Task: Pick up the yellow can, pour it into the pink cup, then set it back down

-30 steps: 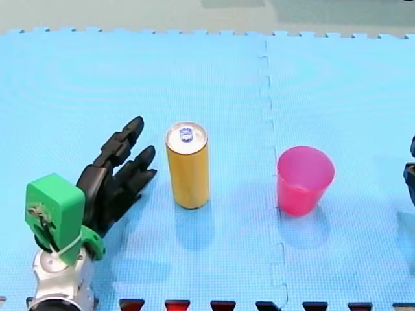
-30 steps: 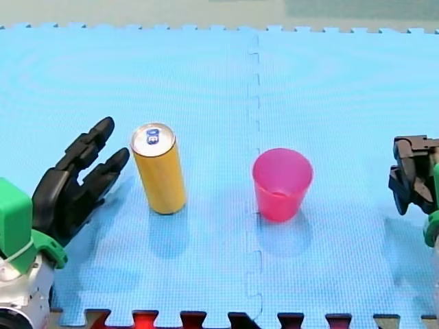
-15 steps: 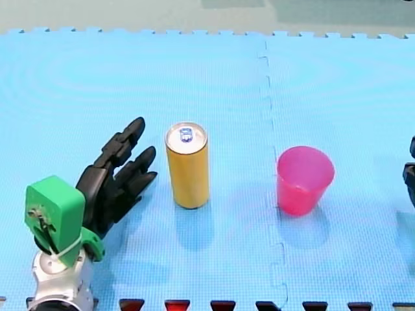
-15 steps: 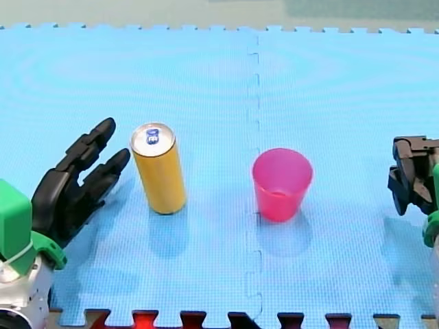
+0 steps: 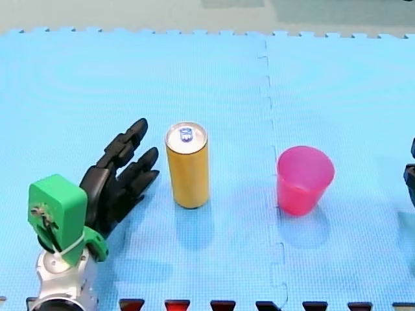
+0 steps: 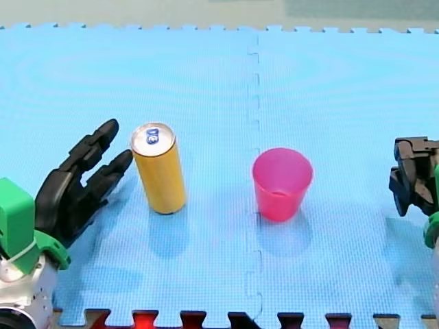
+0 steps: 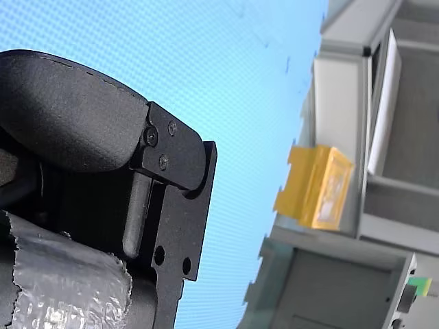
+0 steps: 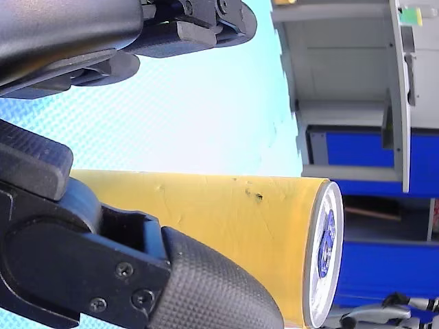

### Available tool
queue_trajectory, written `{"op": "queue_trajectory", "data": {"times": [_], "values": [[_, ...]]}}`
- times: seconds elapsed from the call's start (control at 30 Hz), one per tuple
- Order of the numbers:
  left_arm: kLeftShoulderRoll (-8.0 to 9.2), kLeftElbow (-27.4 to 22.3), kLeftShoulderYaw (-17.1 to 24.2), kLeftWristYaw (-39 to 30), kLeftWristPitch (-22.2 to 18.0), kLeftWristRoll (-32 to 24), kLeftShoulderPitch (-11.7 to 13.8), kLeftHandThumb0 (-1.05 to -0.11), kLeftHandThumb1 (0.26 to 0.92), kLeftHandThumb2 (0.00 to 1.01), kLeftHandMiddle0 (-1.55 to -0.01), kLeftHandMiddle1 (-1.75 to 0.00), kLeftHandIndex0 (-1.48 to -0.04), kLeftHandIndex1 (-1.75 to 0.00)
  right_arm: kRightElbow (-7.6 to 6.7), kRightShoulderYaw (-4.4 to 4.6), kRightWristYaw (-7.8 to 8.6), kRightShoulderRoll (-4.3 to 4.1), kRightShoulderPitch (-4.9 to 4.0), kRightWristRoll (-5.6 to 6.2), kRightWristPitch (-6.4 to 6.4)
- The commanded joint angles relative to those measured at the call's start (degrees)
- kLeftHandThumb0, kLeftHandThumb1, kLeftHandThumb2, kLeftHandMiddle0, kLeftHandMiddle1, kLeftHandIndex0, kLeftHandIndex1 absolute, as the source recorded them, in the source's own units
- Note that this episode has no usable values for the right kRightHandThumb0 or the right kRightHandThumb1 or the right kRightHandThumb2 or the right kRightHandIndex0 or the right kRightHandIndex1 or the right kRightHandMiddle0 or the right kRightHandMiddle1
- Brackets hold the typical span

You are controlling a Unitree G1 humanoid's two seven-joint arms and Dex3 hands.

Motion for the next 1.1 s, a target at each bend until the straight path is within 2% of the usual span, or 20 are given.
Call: {"op": "queue_trajectory", "data": {"times": [0.0,0.33,1.07], "values": [[0.26,0.01,0.11,0.16,0.28,-0.08,-0.45,-1.048,0.876,0.00,-0.26,-0.01,-0.26,-0.01,0.04,-0.17,-0.07,-0.39,-0.04,0.05,-0.33],[0.61,0.01,0.10,-0.08,-0.32,0.13,-0.52,-1.048,0.893,0.01,-0.27,-0.01,-0.26,-0.01,0.04,-0.17,-0.23,-0.30,-0.15,-0.01,-0.44],[0.15,-0.30,-0.13,1.10,-0.49,0.55,-0.63,-1.048,0.904,0.01,-0.28,-0.01,-0.28,-0.01,-0.19,-0.27,-0.07,-0.09,0.12,0.08,-1.03]]}}
